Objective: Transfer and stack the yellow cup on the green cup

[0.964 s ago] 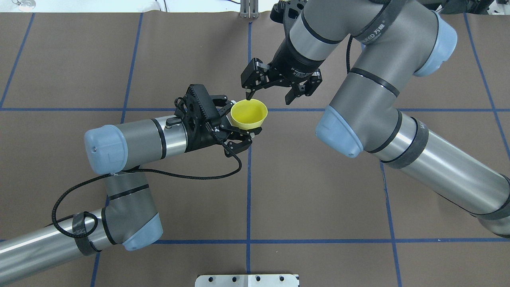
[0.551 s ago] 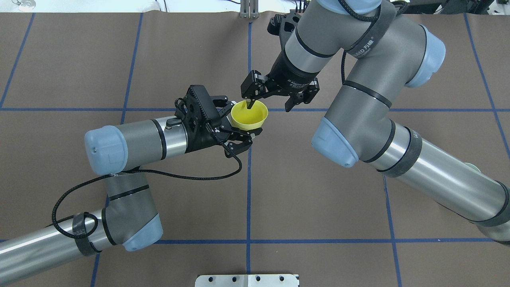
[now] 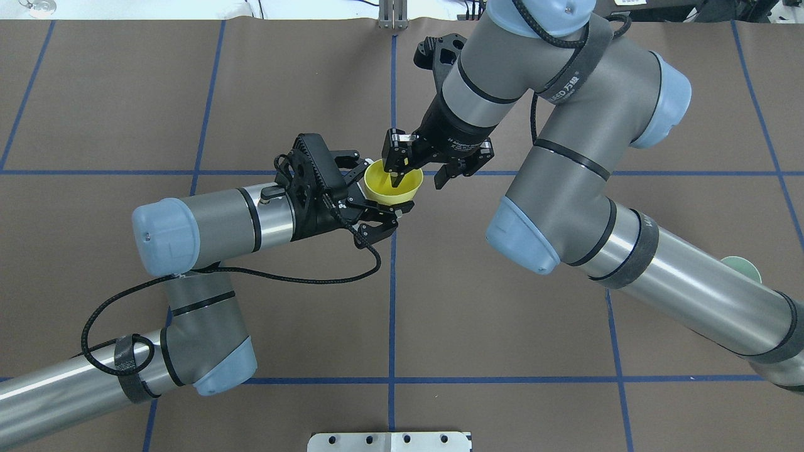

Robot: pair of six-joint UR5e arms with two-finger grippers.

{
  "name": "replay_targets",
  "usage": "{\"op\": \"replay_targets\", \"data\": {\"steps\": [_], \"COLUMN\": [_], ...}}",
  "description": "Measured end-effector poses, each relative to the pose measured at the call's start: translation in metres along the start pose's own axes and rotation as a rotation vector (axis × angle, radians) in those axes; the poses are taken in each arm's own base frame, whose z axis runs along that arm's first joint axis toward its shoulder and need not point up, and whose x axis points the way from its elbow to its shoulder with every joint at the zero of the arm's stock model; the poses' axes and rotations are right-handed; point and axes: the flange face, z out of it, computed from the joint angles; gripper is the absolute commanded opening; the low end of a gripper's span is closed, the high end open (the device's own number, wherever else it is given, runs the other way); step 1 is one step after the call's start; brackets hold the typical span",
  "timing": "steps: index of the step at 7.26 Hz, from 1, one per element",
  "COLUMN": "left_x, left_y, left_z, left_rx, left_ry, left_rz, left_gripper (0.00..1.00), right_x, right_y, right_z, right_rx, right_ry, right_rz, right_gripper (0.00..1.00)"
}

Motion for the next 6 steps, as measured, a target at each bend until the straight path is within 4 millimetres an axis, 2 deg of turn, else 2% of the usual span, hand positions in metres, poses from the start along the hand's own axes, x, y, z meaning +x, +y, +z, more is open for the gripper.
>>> {"op": "replay_targets", "data": {"steps": [4, 6], "left_x": [0.0006, 0.0001], "left_y": [-0.0014, 0.0], "left_z": [-0.0022, -0.0017], "left_rx": [0.024, 0.022], "left_ry": [0.008, 0.008], "left_rz": [0.002, 0.003], "left_gripper": [0.26, 0.28], "right_x": [0.0074, 0.0041], "right_y": [0.007, 0.0088], "right_z": [0.0033, 0.0015], "right_rx": [-0.037, -0.044], "right_ry": [-0.015, -0.026], "right_rz": [-0.061, -0.077], "right_gripper": [0.58, 0.49]}}
